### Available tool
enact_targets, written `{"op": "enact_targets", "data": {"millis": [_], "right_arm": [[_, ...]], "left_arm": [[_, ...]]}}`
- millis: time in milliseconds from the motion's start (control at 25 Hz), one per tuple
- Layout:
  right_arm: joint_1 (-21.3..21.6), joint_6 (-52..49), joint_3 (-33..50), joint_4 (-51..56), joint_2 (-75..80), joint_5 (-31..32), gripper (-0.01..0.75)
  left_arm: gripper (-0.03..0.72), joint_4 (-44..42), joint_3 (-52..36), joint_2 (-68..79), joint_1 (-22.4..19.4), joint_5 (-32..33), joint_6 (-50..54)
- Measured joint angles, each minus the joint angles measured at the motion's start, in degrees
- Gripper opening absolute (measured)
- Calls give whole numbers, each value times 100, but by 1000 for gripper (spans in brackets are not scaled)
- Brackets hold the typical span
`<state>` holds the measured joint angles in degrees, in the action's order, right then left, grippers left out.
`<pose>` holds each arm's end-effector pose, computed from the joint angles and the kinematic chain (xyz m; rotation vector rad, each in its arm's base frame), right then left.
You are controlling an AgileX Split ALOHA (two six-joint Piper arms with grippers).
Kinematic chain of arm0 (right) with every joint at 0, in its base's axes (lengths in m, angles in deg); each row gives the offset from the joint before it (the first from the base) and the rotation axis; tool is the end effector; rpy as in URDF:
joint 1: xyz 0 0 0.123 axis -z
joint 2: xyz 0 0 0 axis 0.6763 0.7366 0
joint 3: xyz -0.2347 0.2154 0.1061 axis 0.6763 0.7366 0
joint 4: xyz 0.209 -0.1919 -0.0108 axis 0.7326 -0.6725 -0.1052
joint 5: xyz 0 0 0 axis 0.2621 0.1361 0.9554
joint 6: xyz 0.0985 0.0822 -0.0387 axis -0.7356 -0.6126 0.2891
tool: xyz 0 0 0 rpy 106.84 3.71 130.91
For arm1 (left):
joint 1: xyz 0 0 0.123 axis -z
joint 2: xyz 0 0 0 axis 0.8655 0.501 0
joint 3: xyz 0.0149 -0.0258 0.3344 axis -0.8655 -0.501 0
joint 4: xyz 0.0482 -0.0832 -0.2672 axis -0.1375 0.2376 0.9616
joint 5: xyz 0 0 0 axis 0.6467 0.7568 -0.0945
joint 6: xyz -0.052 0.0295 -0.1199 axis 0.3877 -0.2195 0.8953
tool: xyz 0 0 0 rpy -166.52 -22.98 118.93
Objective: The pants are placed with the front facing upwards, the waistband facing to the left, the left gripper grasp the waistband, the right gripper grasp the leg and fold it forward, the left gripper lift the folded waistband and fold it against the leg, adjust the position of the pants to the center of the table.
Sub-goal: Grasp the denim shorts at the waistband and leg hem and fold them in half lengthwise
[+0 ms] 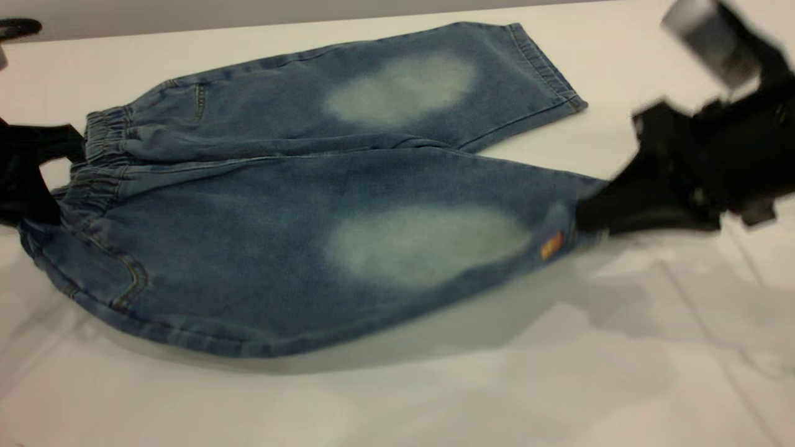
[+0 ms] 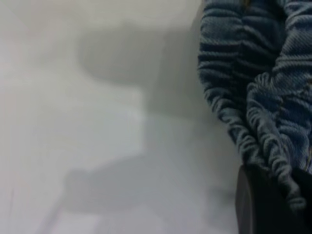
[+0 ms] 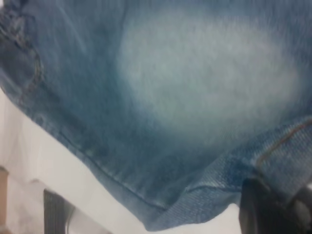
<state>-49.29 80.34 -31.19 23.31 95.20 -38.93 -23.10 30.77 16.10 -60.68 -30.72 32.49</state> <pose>0.2812 0.1228 0.0812 -0.1166 2.6153 1.0766 0.3286 0.0055 0.0763 -0.3362 2.7660 -0.0409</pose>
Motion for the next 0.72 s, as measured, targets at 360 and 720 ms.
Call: {"op": "enact_targets", "data": {"millis": [360, 720], "right_arm": [[0, -977, -797, -980, -504, 47, 22], [0, -1836, -1813, -1846, -497, 122, 22]], "left_arm": [[115, 0, 0, -723, 127, -29, -25], [115, 5, 0, -760, 461, -618, -25]]}}
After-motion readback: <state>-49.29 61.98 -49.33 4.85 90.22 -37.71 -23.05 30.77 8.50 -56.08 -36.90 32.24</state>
